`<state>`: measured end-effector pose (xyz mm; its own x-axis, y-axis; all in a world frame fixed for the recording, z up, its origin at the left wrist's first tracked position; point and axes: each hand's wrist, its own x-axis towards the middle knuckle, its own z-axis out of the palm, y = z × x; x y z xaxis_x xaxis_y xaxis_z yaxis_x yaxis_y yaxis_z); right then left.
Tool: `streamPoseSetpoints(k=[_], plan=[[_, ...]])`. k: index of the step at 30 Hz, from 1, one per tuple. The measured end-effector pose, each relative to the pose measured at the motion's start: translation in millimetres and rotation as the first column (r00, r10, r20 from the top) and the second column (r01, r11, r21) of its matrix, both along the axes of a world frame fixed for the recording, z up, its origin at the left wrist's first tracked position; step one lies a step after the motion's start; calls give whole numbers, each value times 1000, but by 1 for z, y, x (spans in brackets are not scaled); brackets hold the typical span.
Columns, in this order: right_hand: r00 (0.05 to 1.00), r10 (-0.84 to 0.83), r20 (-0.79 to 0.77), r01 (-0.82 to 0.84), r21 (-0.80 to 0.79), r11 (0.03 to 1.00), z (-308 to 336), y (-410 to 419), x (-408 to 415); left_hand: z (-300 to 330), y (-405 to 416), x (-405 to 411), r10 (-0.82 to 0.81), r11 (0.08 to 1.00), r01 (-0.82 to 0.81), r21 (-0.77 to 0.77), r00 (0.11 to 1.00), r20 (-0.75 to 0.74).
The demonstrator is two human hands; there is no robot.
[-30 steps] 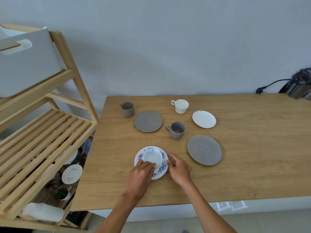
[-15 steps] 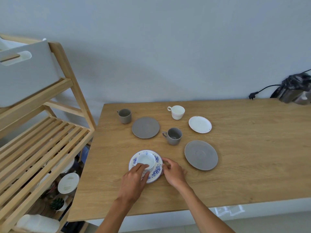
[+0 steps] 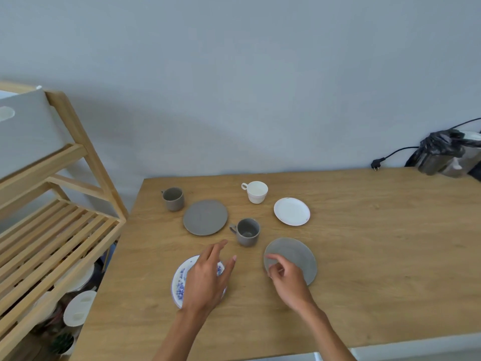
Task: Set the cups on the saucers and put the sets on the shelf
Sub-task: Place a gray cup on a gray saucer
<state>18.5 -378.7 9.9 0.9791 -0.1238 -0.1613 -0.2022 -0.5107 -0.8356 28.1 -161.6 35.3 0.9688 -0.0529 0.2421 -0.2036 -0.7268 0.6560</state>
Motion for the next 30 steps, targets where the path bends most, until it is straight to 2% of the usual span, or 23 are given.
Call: streamPoseSetpoints(k=[6, 9, 14, 23, 30], plan=[[992, -100, 71, 115, -250, 961, -6, -77, 8, -11, -53, 33, 4, 997, 3, 81, 996, -84], [990, -120, 72, 137, -321, 937, -13, -99, 9, -23, -65, 45, 31, 994, -14, 112, 987, -156], [995, -99, 9, 97, -304, 948, -28, -117, 14, -31, -80, 57, 113, 990, -96, 104, 978, -174], [998, -44, 37, 50, -193, 980, -49, -130, 26, -35, -91, 62, 212, 977, -212, -9, 976, -47], [996, -68, 51, 73, -112, 991, -62, -134, 28, -38, -92, 59, 205, 979, -205, 3, 979, -1]])
